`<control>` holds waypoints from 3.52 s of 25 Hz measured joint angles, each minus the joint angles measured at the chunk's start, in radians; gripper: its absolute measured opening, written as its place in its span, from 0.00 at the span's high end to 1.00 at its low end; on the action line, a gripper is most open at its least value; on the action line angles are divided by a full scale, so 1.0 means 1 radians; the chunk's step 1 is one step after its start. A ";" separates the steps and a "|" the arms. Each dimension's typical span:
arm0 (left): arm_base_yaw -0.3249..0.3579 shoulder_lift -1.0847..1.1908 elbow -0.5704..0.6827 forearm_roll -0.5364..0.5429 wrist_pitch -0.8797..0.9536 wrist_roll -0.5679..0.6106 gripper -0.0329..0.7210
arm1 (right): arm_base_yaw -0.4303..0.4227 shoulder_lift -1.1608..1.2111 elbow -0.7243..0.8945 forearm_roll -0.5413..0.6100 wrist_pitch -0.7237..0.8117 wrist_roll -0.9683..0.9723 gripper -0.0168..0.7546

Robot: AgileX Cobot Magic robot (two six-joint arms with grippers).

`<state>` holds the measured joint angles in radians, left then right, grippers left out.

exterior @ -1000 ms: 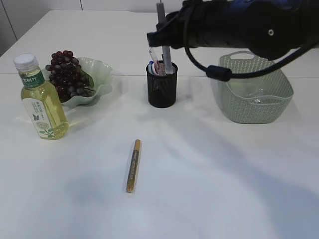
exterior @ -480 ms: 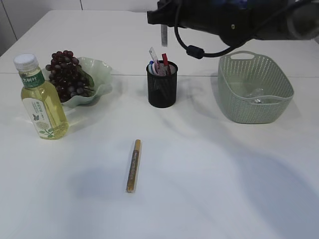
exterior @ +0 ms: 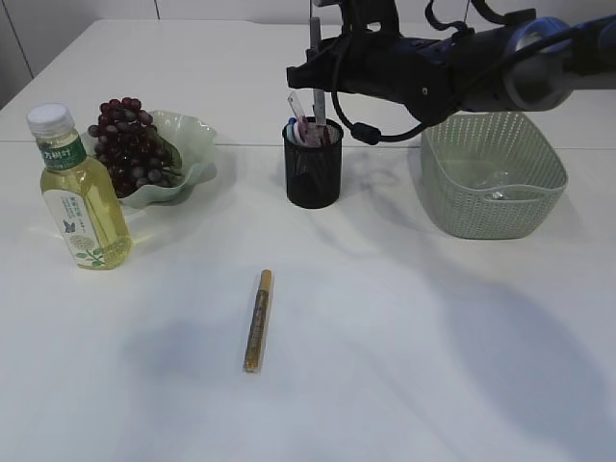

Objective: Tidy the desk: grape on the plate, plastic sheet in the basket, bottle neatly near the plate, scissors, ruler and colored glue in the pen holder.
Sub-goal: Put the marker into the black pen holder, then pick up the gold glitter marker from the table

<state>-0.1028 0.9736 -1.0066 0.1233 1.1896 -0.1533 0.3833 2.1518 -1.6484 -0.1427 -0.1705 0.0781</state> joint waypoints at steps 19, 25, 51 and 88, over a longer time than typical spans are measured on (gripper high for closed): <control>0.000 0.000 0.000 -0.017 0.002 0.000 0.38 | 0.000 -0.005 -0.001 0.004 0.077 0.009 0.58; 0.000 0.000 0.000 -0.068 0.009 0.000 0.38 | 0.000 -0.132 -0.005 0.078 0.438 0.020 0.58; -0.067 0.036 0.000 -0.369 -0.067 0.128 0.38 | 0.000 -0.334 -0.011 0.323 1.396 0.026 0.42; -0.487 1.215 -0.746 -0.217 0.008 -0.326 0.40 | -0.015 -0.812 0.642 0.369 1.398 0.024 0.41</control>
<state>-0.5903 2.1883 -1.7525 -0.0933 1.1977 -0.4794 0.3682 1.3399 -1.0063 0.2263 1.2274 0.1017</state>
